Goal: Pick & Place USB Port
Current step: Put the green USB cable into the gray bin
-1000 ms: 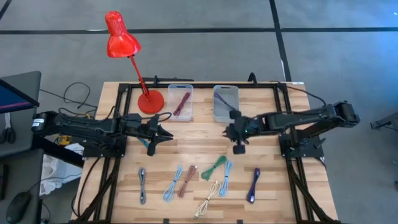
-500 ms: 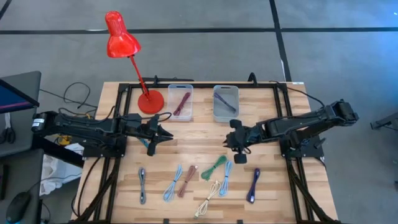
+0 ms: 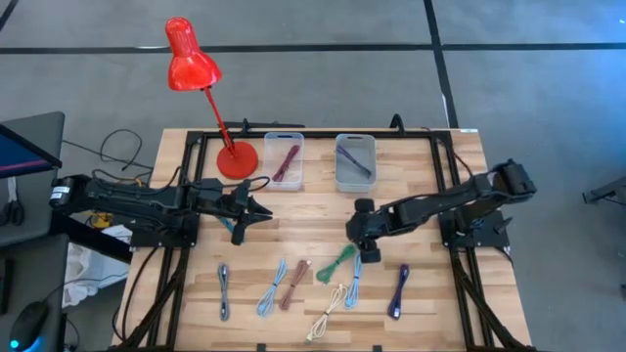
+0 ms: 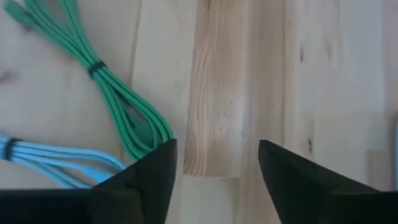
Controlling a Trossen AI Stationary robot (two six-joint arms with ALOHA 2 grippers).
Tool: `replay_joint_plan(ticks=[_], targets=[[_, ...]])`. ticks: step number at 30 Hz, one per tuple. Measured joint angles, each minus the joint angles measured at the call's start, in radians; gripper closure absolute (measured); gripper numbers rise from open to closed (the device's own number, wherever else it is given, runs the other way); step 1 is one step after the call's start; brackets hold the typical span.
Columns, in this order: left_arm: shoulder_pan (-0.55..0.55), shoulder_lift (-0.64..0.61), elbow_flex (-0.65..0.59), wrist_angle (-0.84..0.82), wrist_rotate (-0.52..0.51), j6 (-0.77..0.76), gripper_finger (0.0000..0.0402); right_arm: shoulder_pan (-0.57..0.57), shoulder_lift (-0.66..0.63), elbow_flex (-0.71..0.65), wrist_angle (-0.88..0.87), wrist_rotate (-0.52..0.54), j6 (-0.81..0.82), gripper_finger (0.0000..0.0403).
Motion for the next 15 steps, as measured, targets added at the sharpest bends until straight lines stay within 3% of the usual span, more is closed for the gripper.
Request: replay_joint_plan(ticks=[5, 15], targets=[[0.0, 0.0, 0.0, 0.0, 0.0, 0.0, 0.0344, 0.028, 0.048, 0.0, 0.04, -0.014, -0.004, 0.017], [0.0, 0.0, 0.0, 0.0, 0.0, 0.0, 0.0344, 0.094, 0.068, 0.0, 0.105, -0.069, 0.018, 0.019]])
